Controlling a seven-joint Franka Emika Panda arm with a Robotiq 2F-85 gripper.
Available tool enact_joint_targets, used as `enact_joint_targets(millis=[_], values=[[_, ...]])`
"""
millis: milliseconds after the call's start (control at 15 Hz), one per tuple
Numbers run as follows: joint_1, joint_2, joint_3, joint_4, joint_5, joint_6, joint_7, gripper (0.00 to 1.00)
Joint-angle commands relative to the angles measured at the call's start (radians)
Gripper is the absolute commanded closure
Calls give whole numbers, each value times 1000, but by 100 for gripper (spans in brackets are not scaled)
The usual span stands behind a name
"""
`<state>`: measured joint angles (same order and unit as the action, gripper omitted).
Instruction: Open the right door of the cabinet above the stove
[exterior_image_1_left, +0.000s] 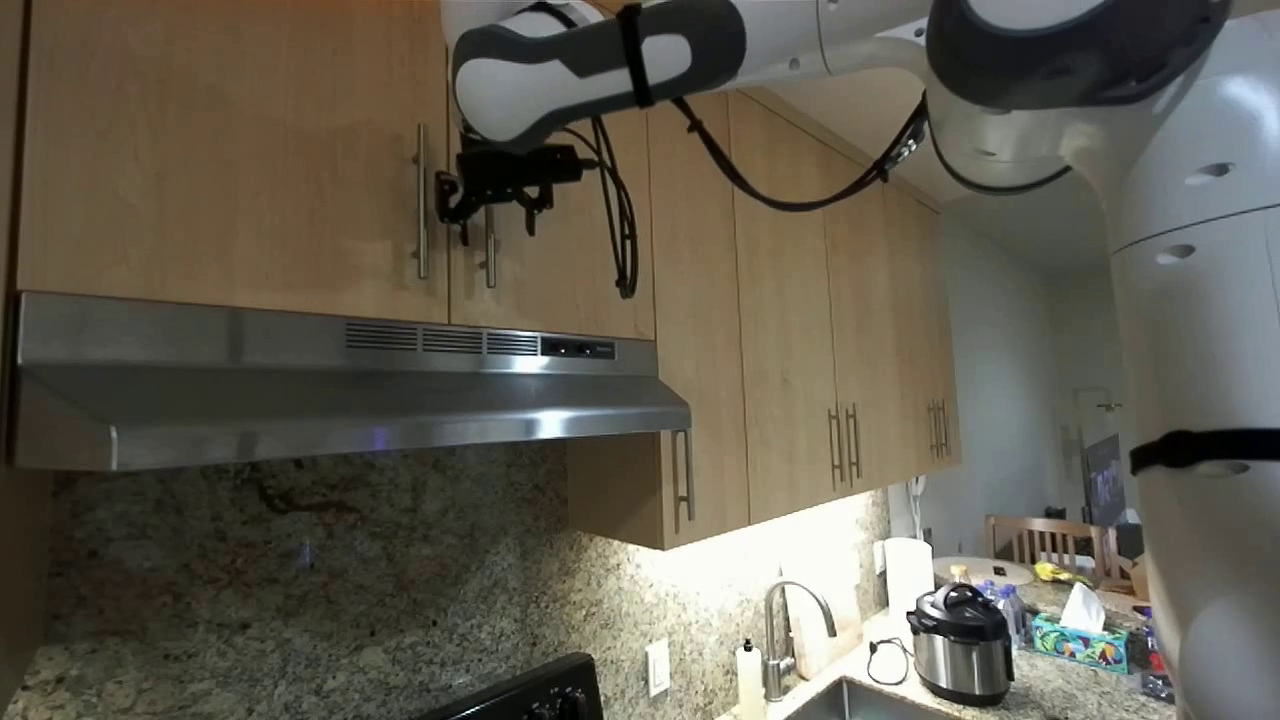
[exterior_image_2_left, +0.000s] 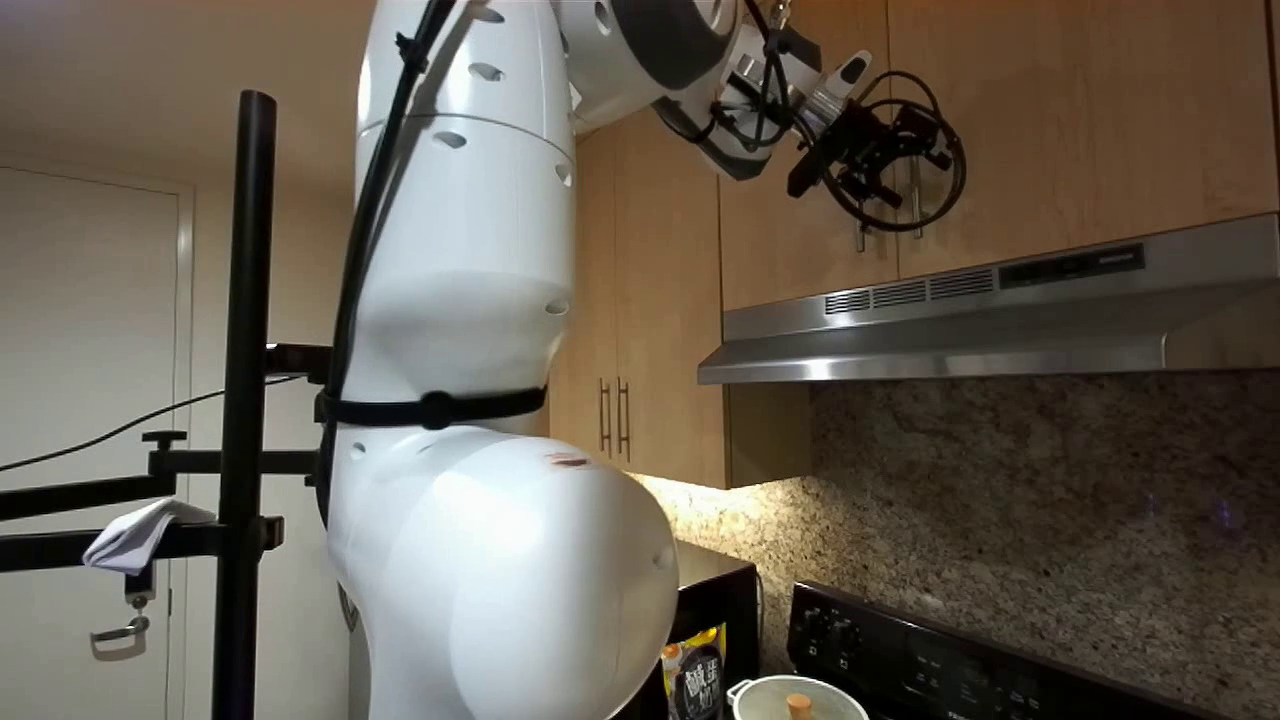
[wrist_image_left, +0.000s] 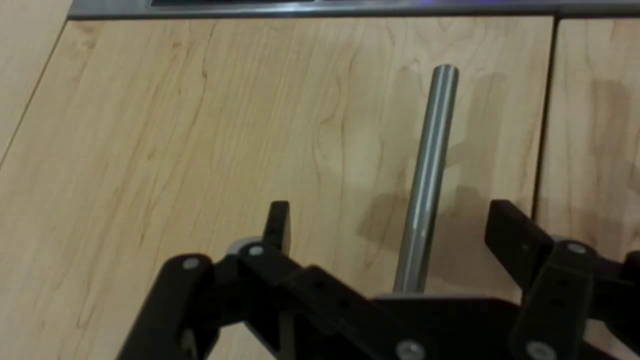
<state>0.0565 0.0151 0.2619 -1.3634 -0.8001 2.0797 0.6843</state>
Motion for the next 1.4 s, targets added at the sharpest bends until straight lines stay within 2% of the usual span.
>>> enact_joint_targets(millis=[0,267,400,867,1133,1333], values=[[19,78,-16,103,-181,-28,74,0],[40,128,-23,160,-368,-88,150,0],[57,138,-18,168,-397,-143,148,0],[70,109,-22,136,-300,-263,174,0],[70,64,-19,90,-225,-275,248,0],[72,34,-25,57,-247,-279,334,0]])
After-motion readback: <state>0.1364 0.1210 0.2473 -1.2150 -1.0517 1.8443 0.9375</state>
